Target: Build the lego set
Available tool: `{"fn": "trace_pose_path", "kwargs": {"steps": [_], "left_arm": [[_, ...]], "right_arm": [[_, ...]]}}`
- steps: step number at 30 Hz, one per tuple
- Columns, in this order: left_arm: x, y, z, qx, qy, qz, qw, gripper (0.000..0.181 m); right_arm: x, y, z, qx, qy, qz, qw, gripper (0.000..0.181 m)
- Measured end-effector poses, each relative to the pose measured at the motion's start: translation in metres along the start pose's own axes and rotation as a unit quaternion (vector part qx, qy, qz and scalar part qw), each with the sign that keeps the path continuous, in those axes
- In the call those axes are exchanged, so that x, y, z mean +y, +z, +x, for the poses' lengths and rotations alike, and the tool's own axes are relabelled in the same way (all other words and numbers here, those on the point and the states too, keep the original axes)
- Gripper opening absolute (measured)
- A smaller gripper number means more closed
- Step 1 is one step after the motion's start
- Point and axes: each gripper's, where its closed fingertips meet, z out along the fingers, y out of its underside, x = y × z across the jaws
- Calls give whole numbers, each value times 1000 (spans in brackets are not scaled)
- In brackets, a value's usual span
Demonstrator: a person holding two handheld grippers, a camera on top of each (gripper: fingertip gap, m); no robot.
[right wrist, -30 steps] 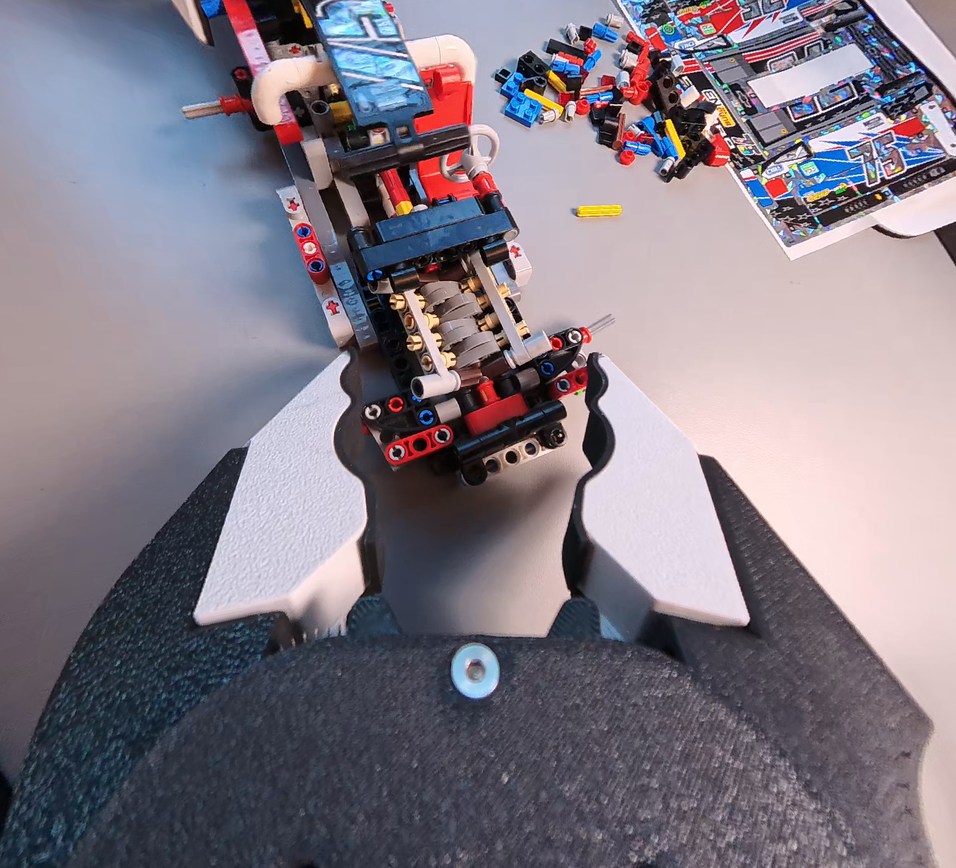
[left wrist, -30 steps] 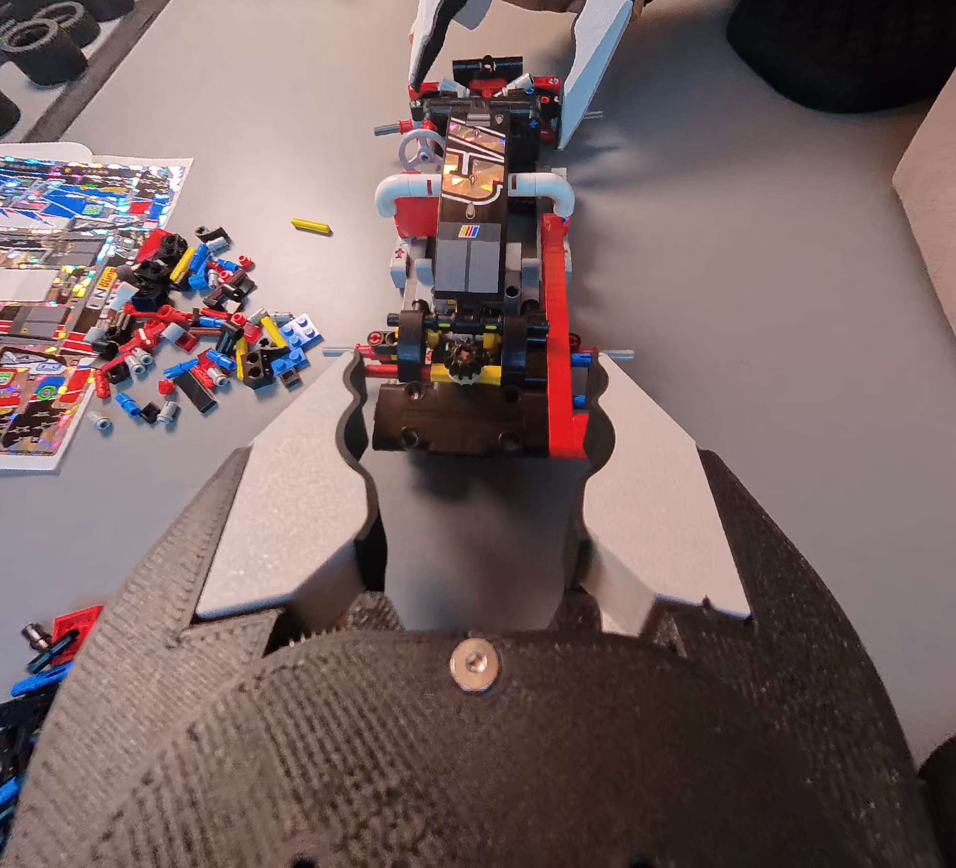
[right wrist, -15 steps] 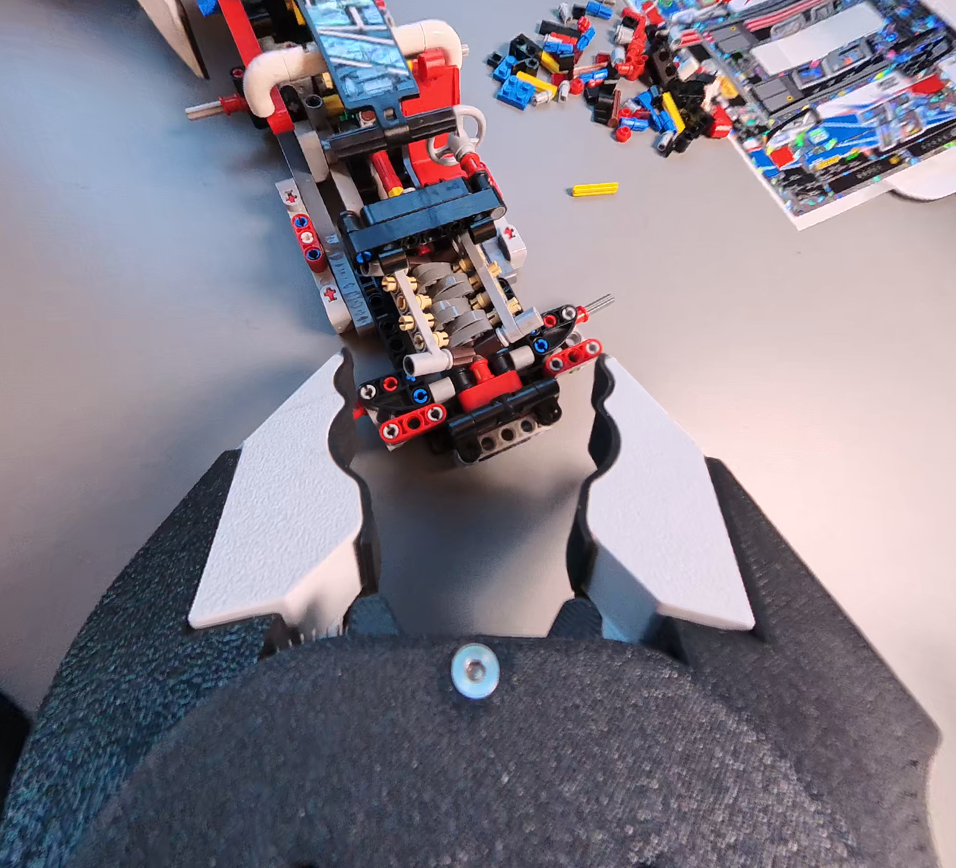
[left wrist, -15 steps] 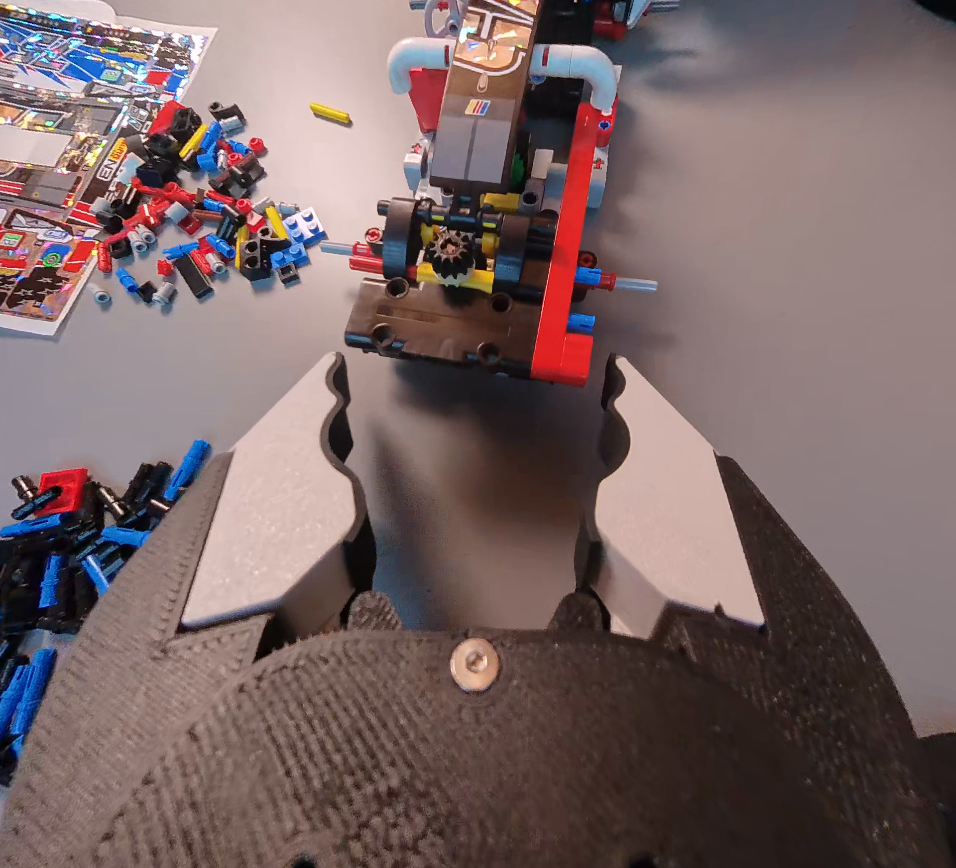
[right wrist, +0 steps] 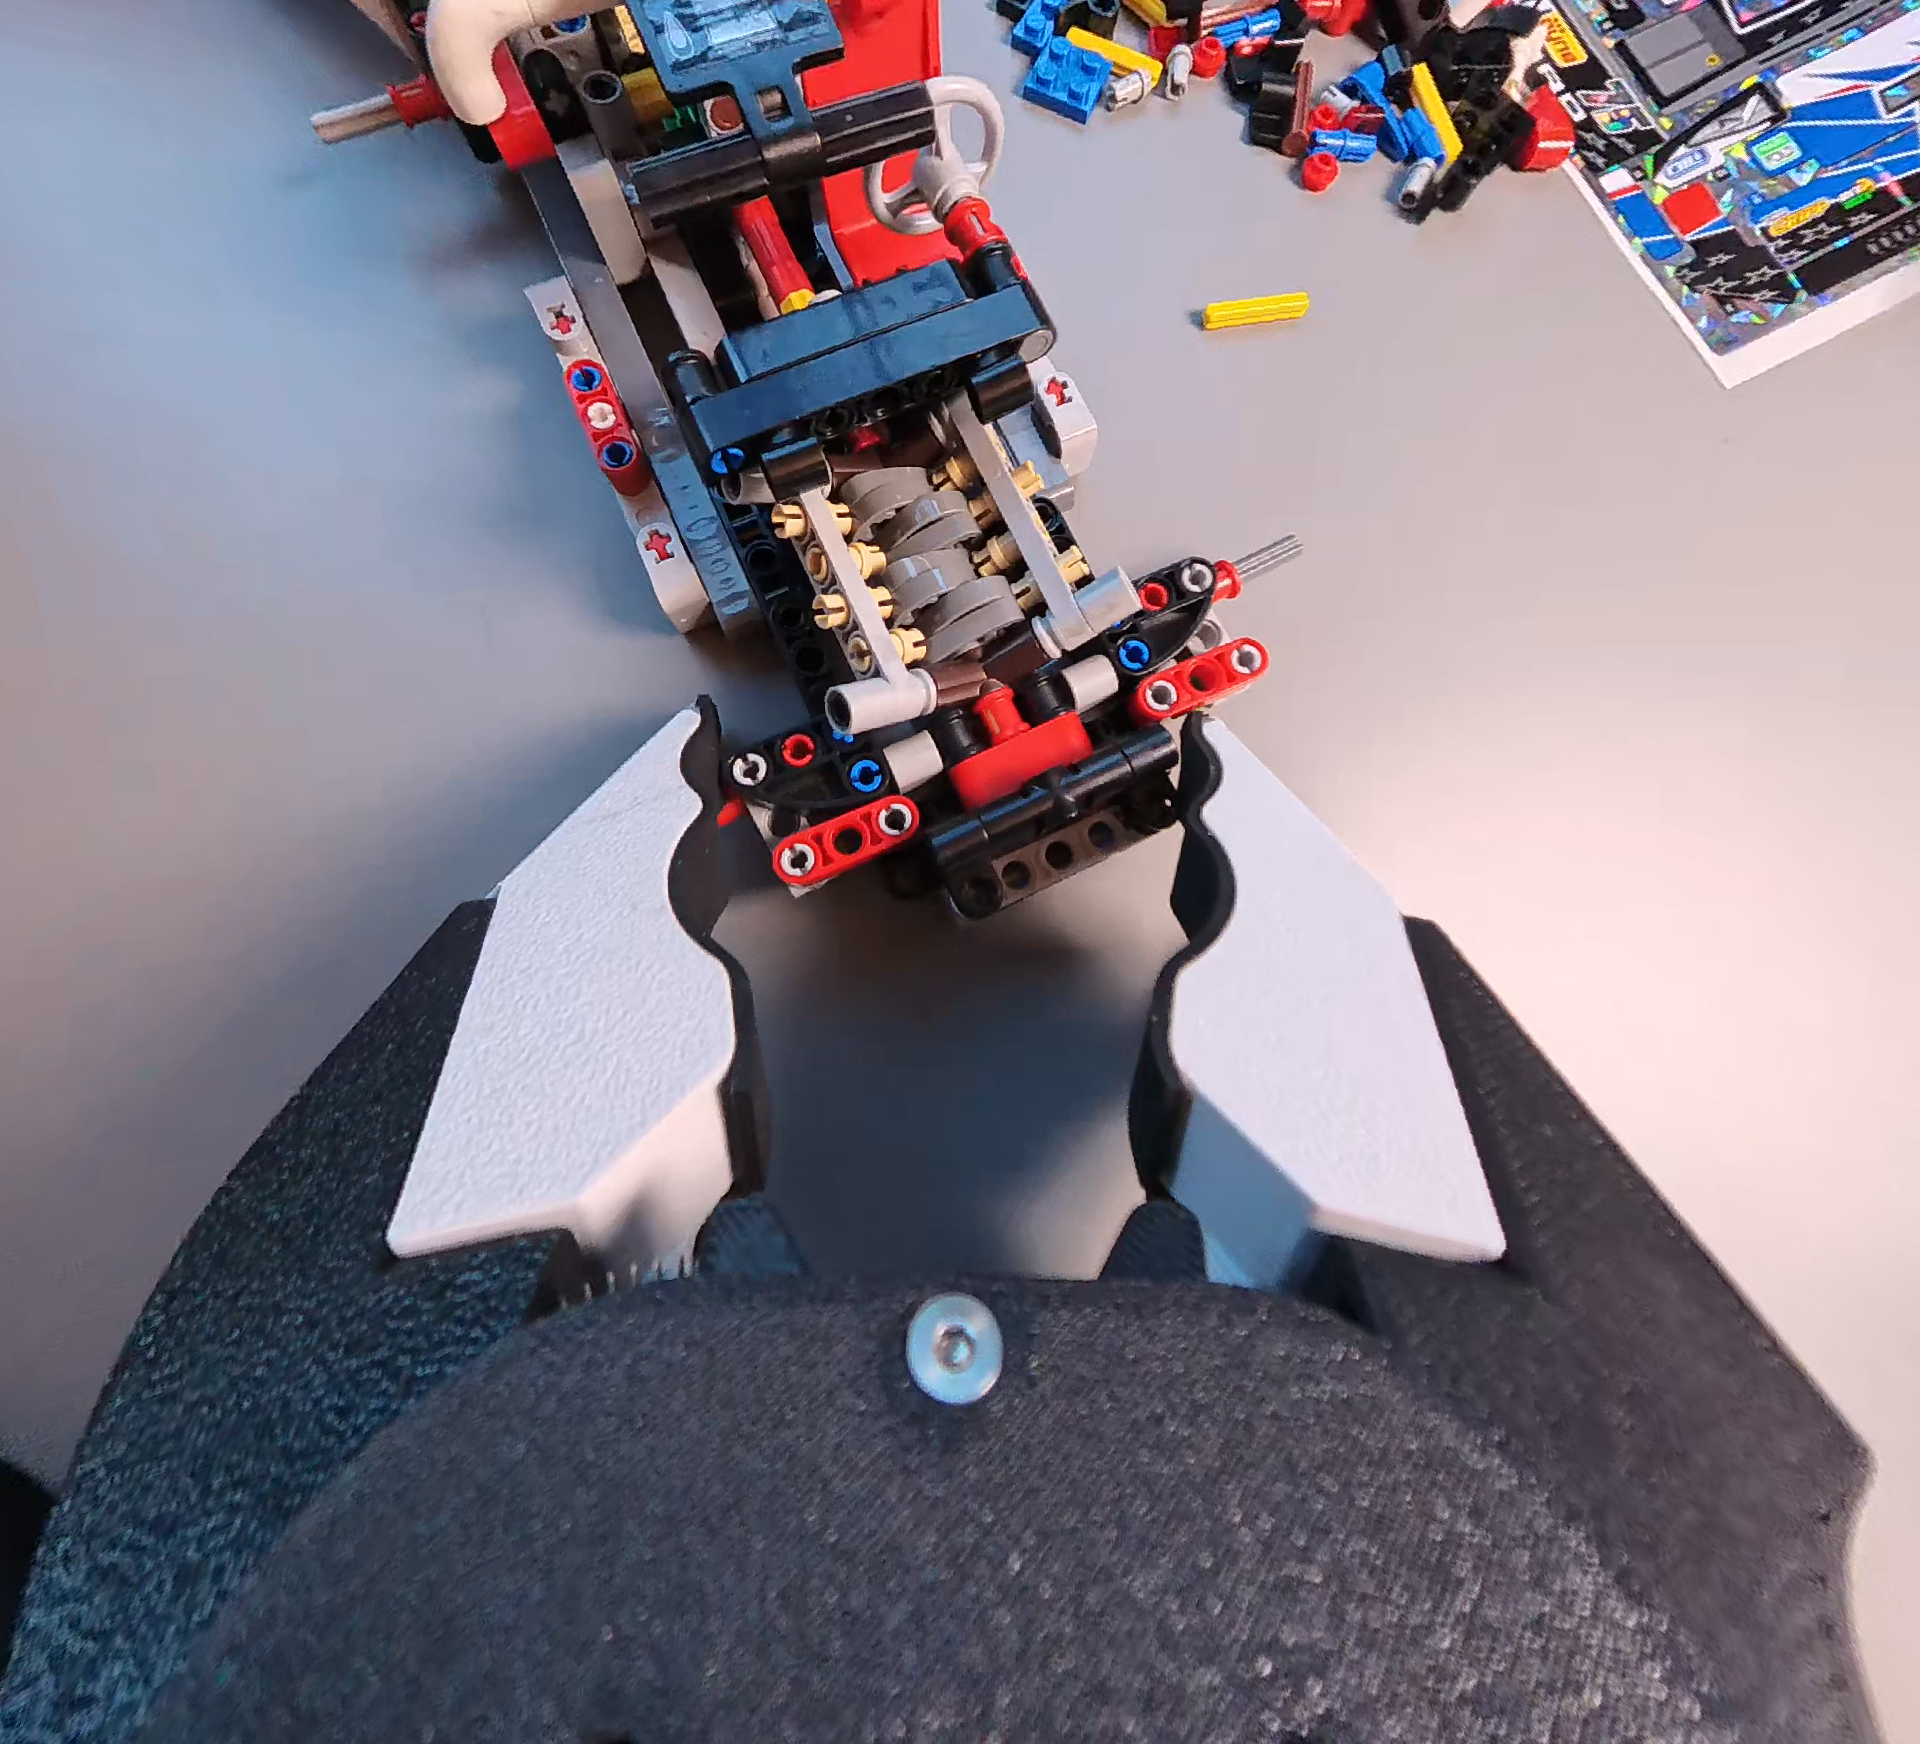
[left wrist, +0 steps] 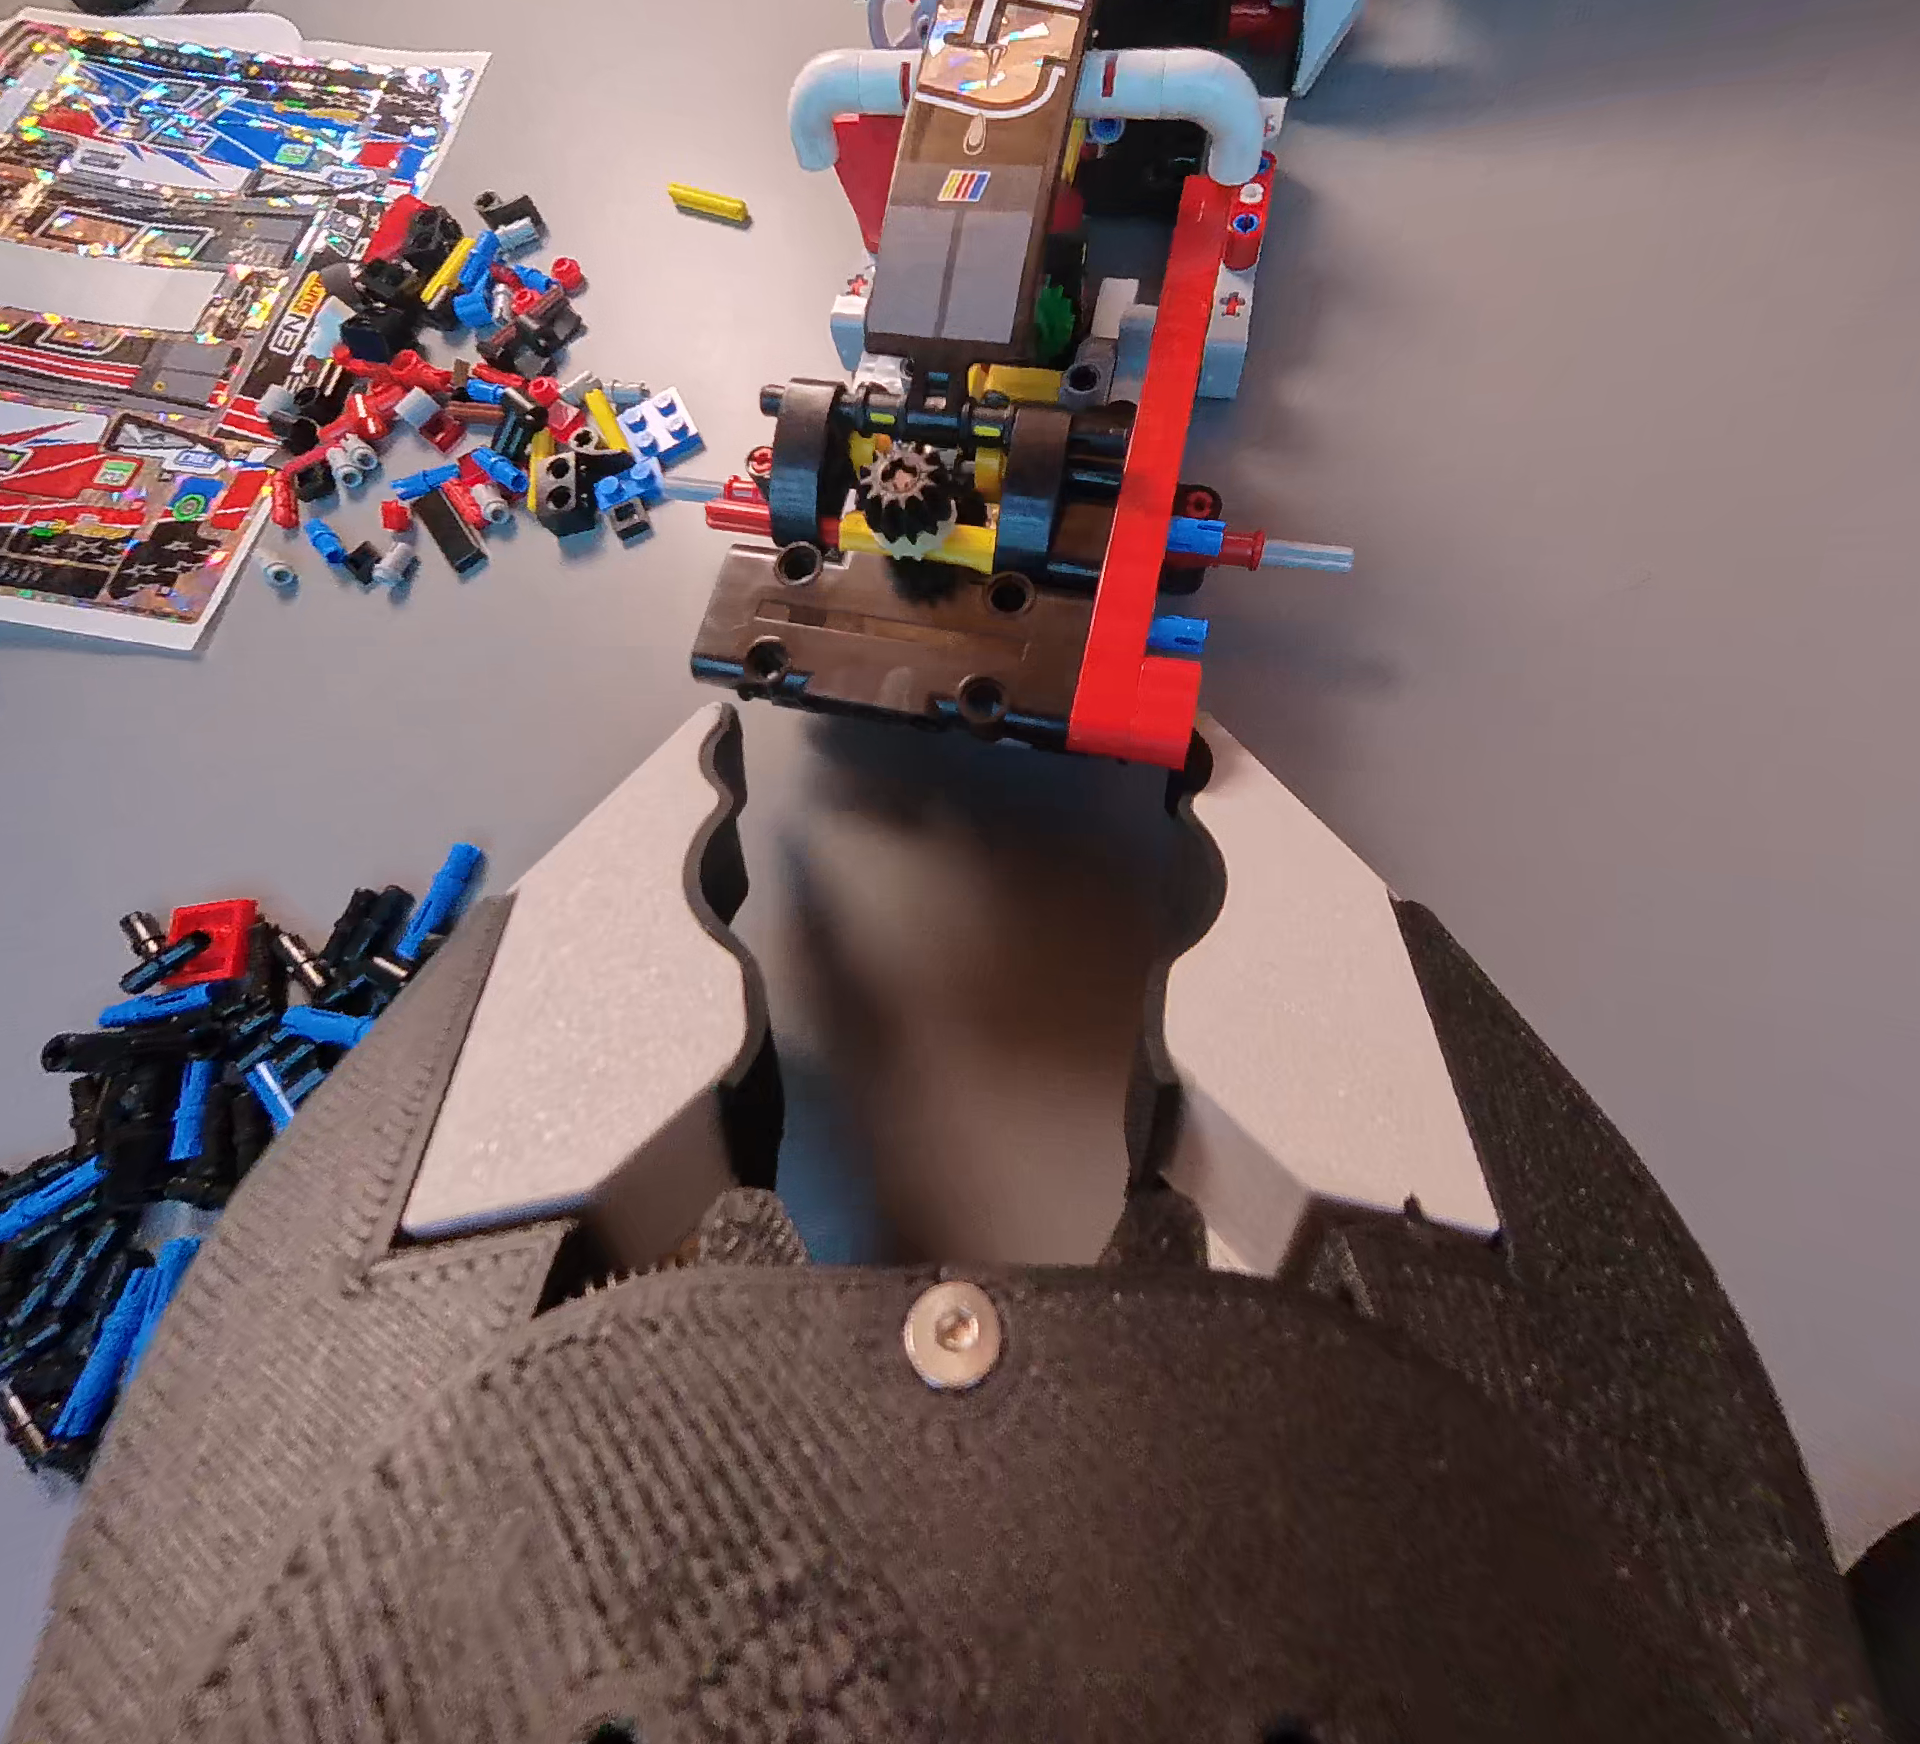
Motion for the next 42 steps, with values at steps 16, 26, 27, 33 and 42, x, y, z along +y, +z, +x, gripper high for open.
{"fn": "trace_pose_path", "kwargs": {"steps": [16,26,27,33,42], "left_arm": [[5,-6,-9,-20,3,-2,1000,68],[3,-14,-7,-16,-6,10,1000,77],[0,-17,-6,-10,-18,23,1000,81],[-16,-39,-5,-8,-79,109,991,86],[-29,-53,-19,-58,-112,165,978,83]], "right_arm": [[-8,9,-2,23,25,-10,999,85],[-9,5,-5,11,22,-10,1000,86],[-12,0,-8,-3,20,-1,1000,89],[-74,-48,16,-32,49,136,989,59],[-61,59,63,-67,-34,-88,993,42]]}}
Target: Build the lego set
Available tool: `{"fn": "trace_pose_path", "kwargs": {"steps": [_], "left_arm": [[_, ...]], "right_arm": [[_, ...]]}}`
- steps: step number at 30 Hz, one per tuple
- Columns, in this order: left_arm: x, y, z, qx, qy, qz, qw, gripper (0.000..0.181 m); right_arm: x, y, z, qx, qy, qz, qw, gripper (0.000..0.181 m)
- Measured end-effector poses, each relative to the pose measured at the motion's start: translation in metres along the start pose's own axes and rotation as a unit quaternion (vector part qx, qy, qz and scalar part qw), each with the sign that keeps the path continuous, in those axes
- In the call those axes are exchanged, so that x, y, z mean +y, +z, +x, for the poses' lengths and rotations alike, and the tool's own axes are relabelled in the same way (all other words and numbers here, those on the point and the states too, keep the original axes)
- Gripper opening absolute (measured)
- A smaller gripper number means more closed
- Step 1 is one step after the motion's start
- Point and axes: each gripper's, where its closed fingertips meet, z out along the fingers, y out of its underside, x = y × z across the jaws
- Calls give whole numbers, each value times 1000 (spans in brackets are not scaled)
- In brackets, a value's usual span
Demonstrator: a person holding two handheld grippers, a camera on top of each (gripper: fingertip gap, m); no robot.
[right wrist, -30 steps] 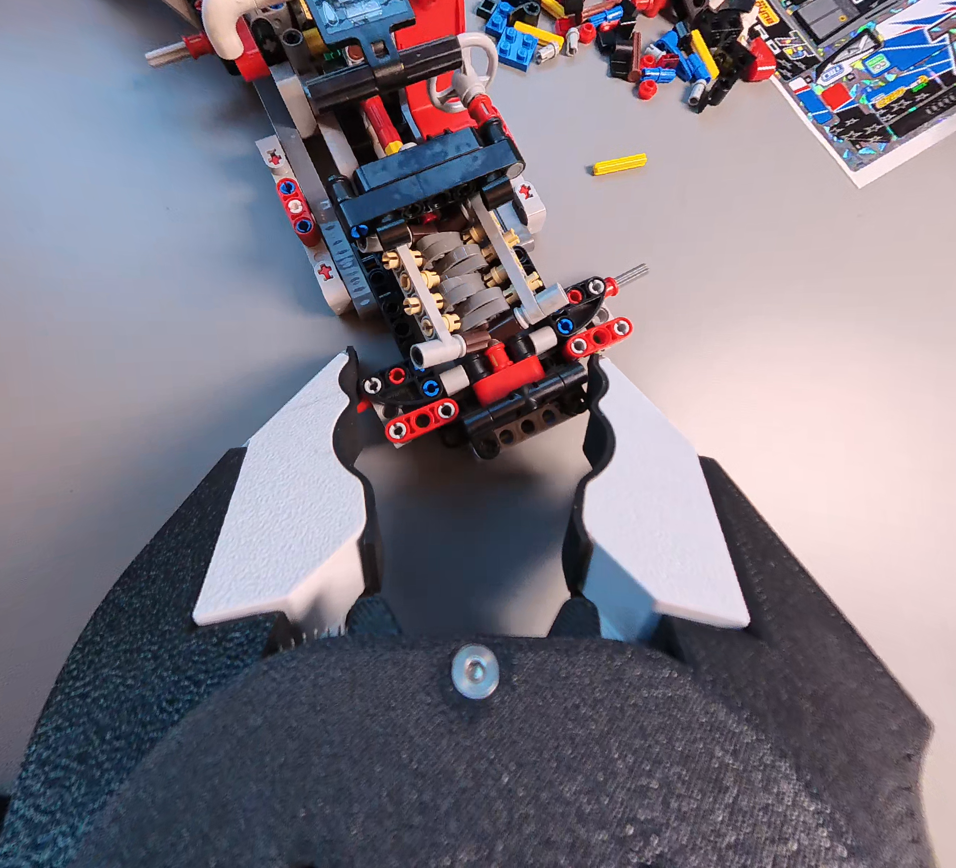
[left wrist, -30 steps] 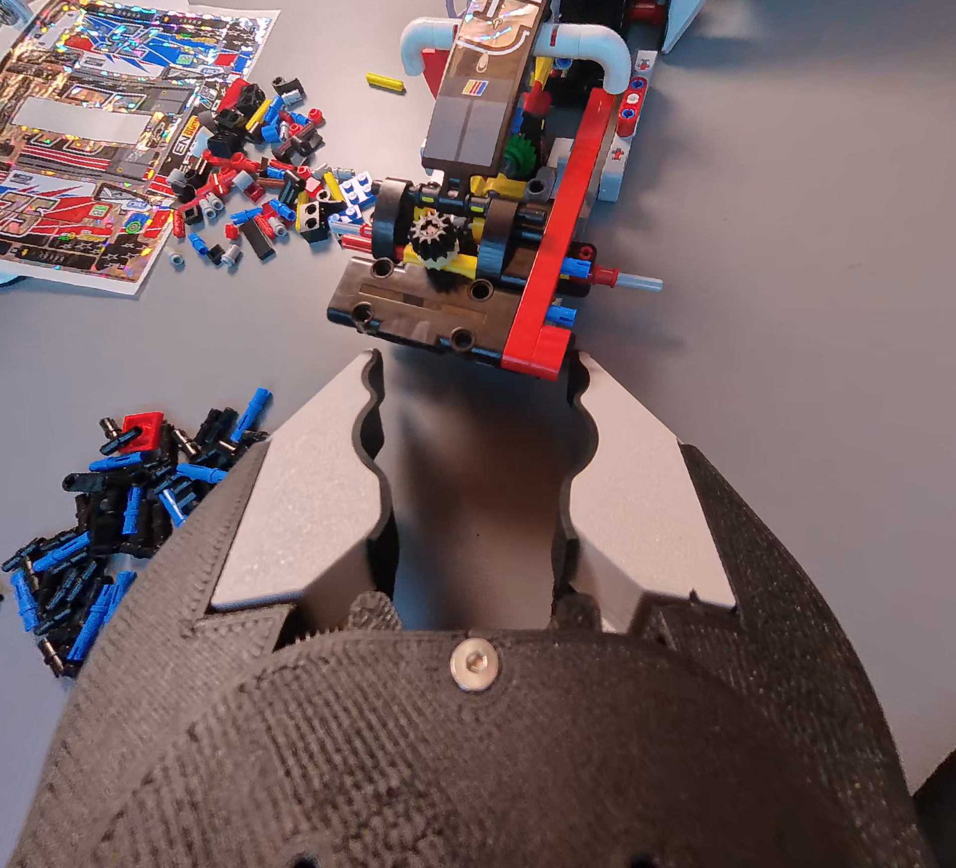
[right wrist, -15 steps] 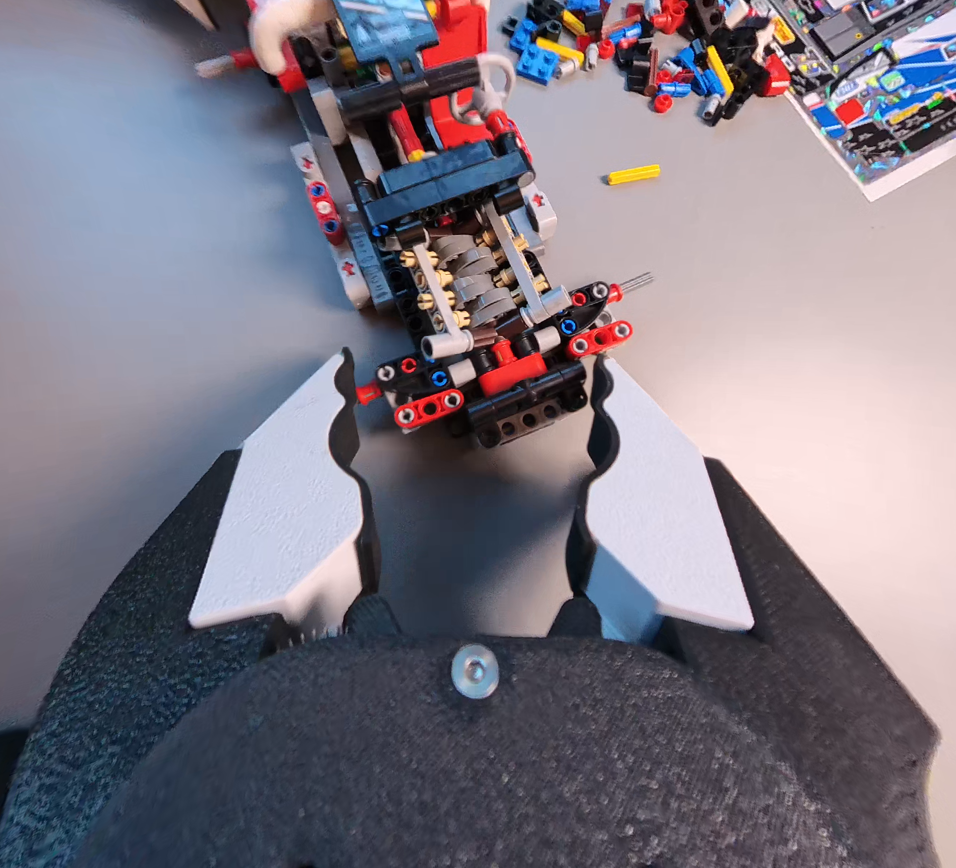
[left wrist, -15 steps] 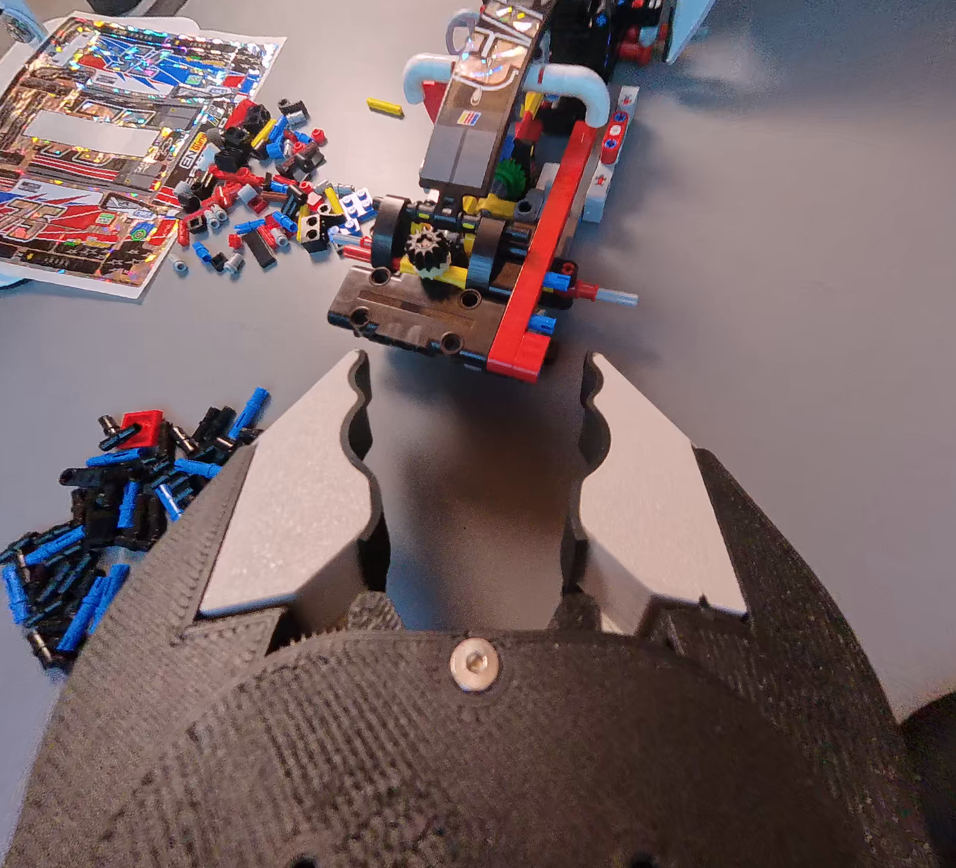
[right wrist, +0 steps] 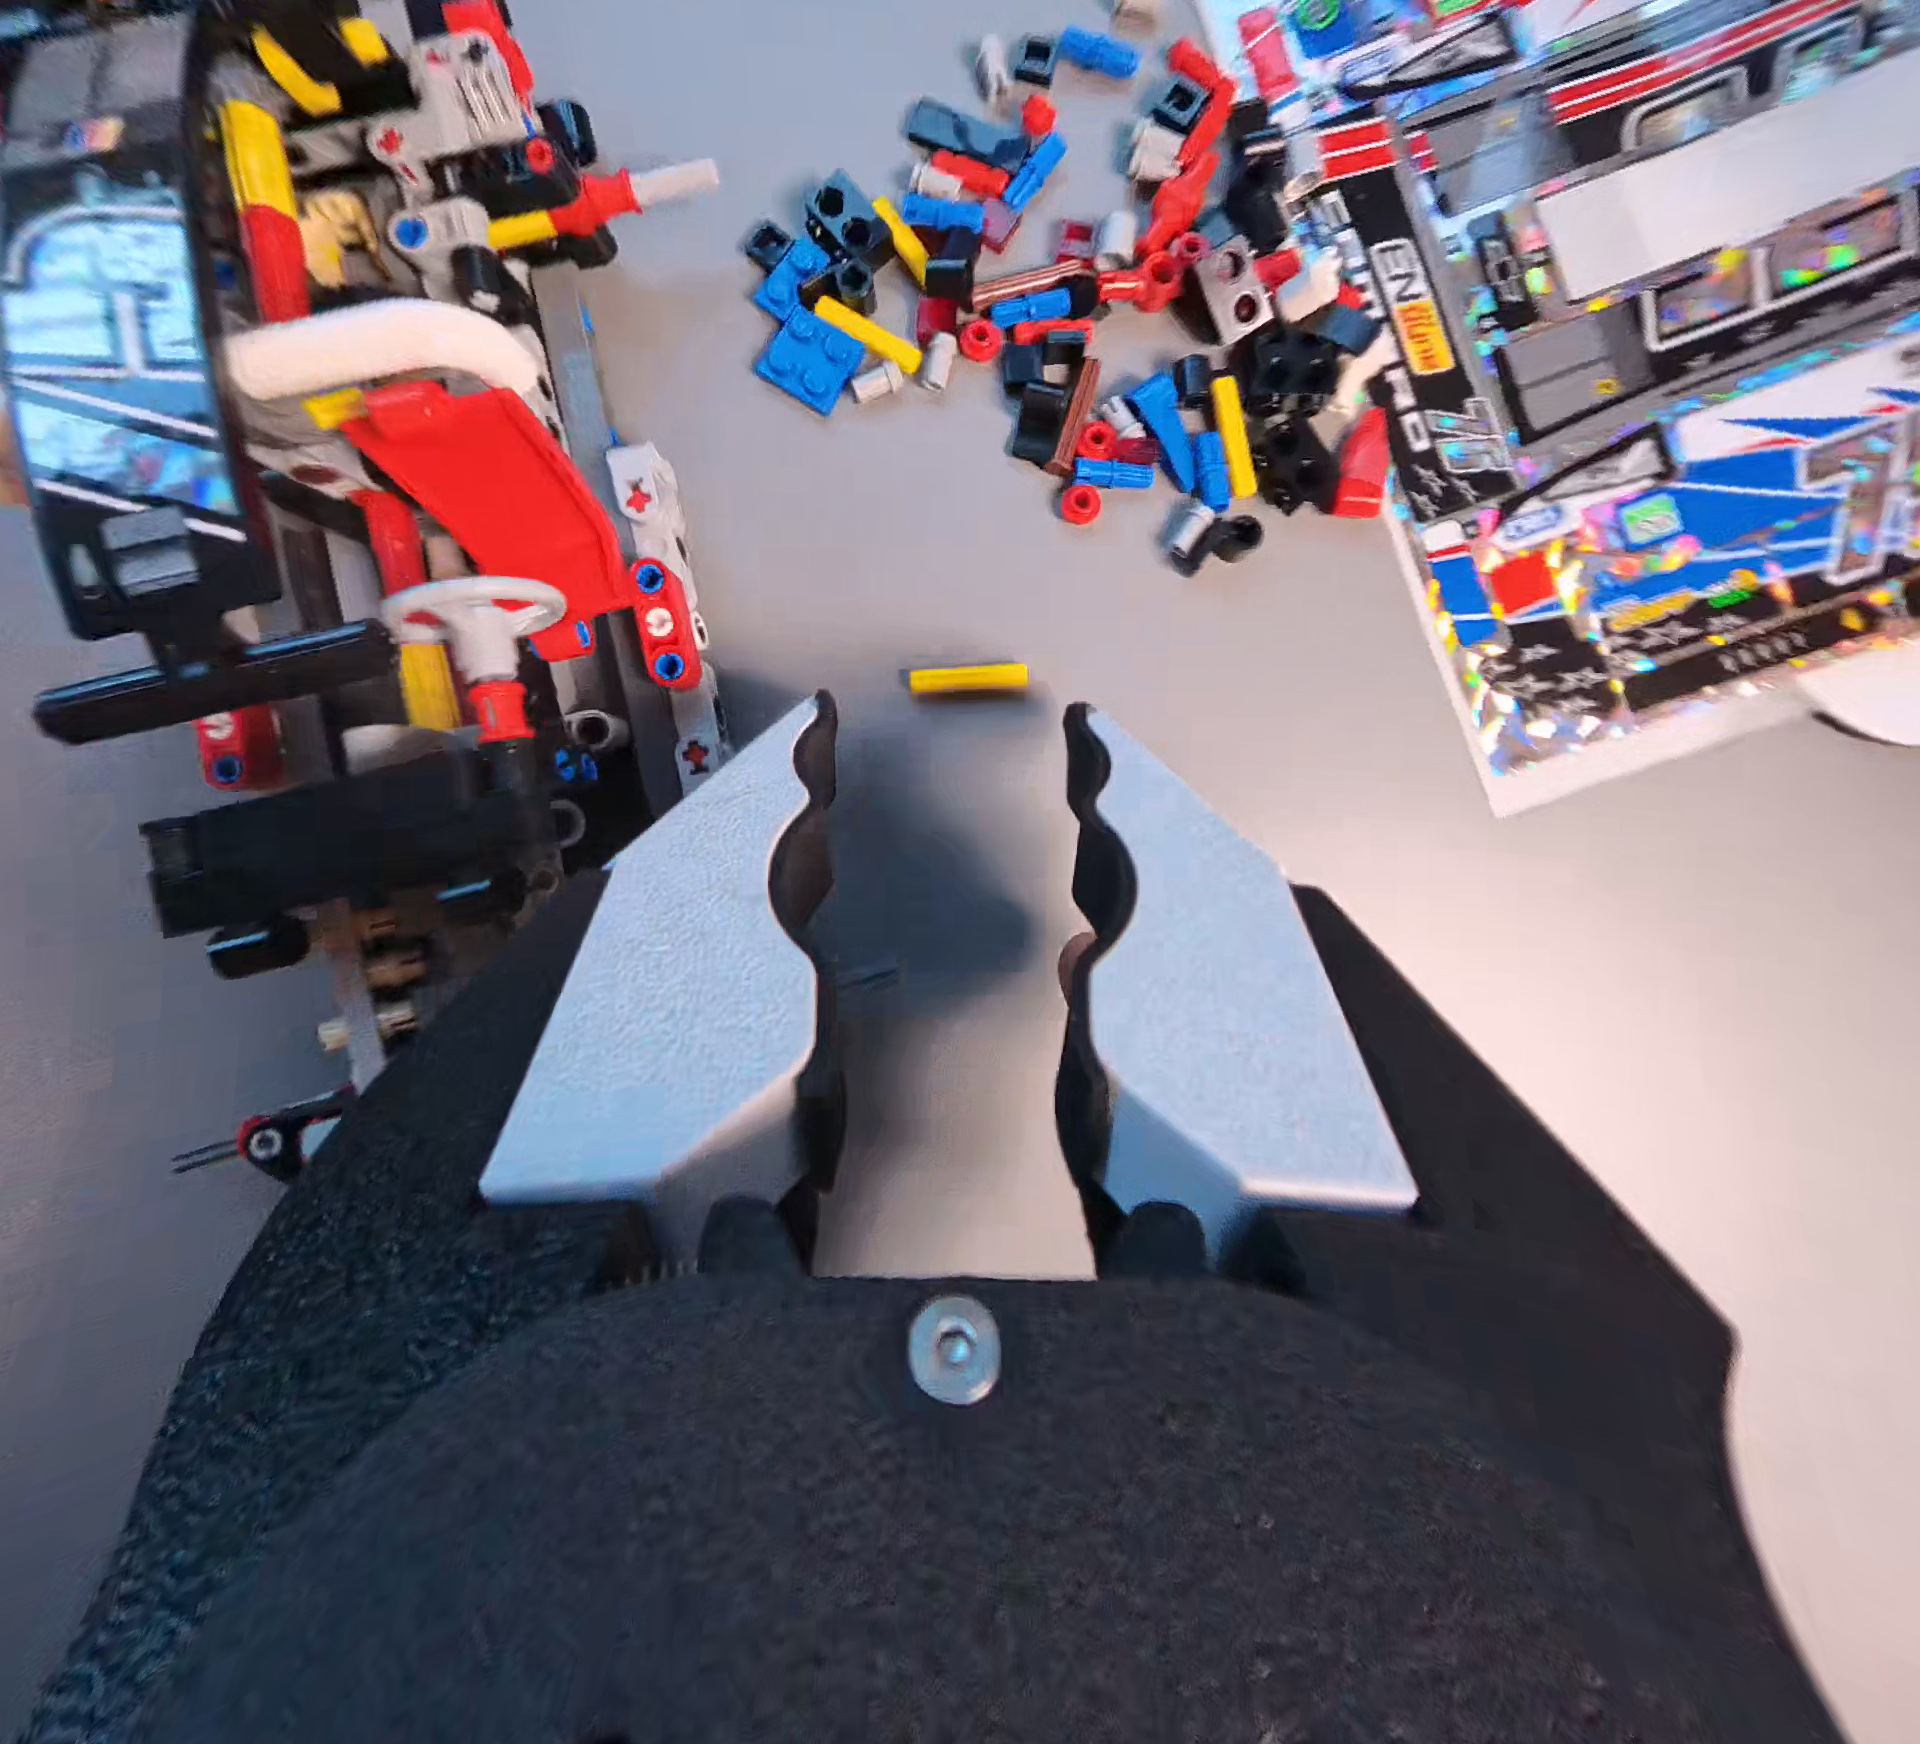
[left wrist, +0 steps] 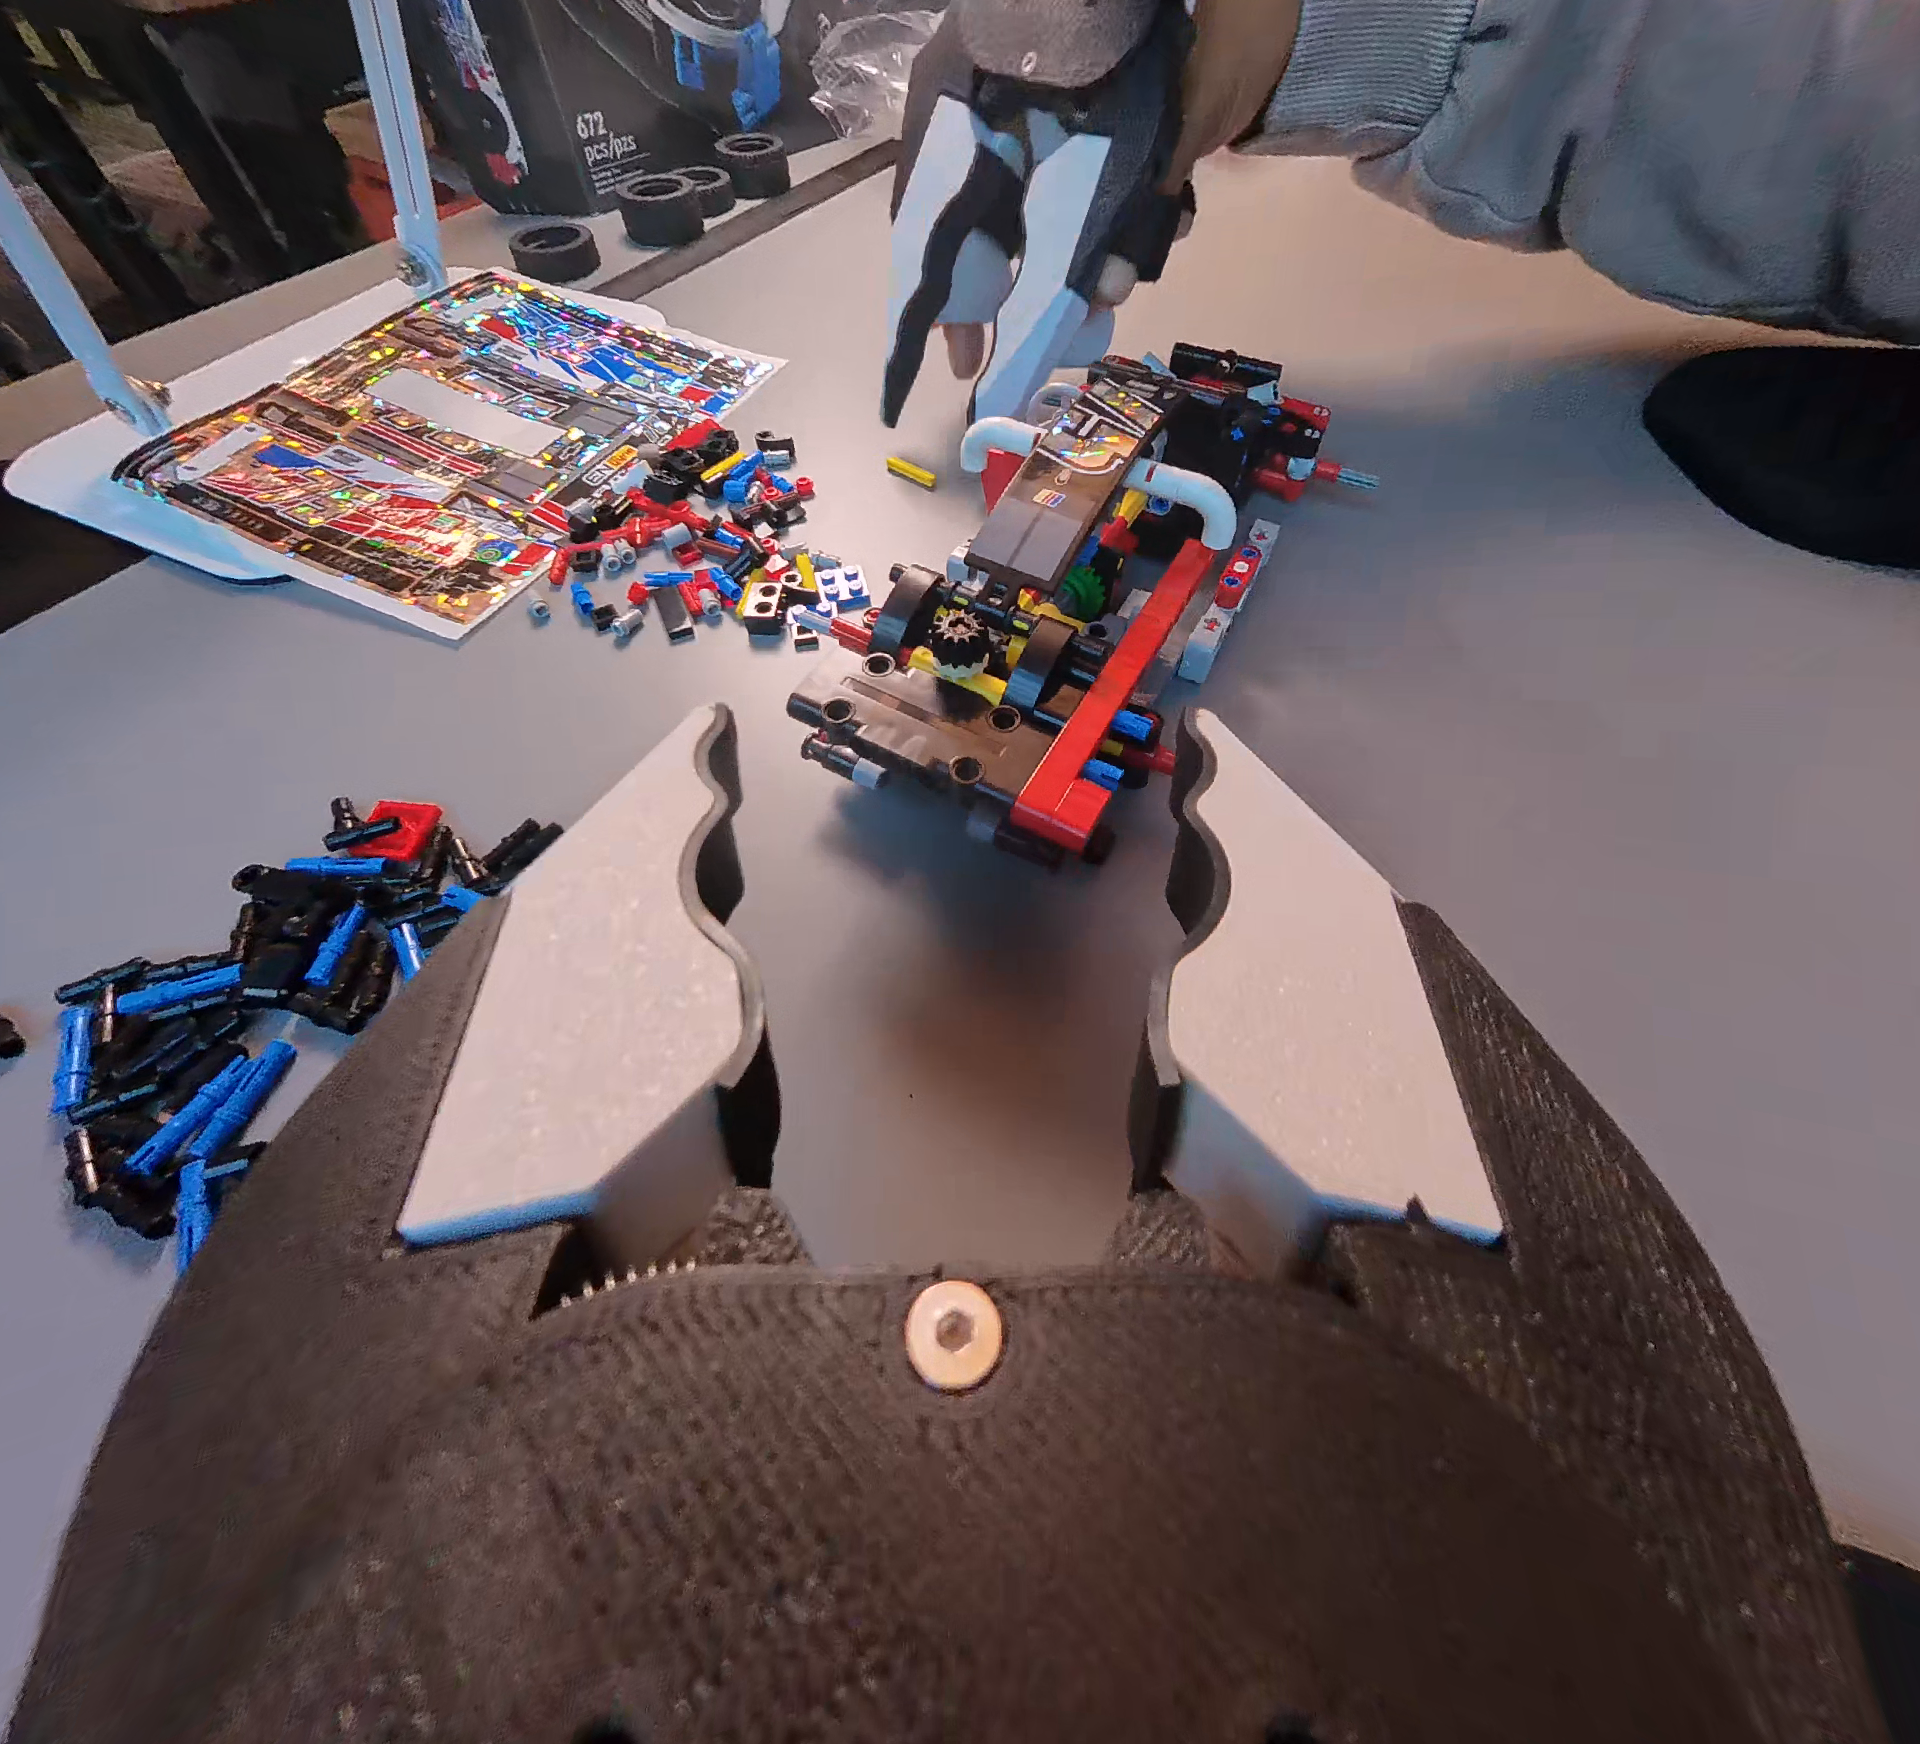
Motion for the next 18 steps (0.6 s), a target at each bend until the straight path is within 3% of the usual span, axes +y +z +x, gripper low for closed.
{"fn": "trace_pose_path", "kwargs": {"steps": [2,6,10,15,18], "left_arm": [[2,-1,-1,1,0,0,1000,82],[8,0,-2,12,-4,-6,1000,80],[9,0,-4,15,-7,-3,1000,79],[7,-1,-3,10,-1,1,1000,77],[9,0,1,18,-9,-7,1000,76]], "right_arm": [[1,9,4,-1,-15,-23,1000,41],[-2,11,7,-8,-9,-22,1000,20],[-4,12,8,-4,-19,-25,999,20],[-42,17,26,36,0,36,999,21],[-46,26,30,50,7,27,998,27]]}}
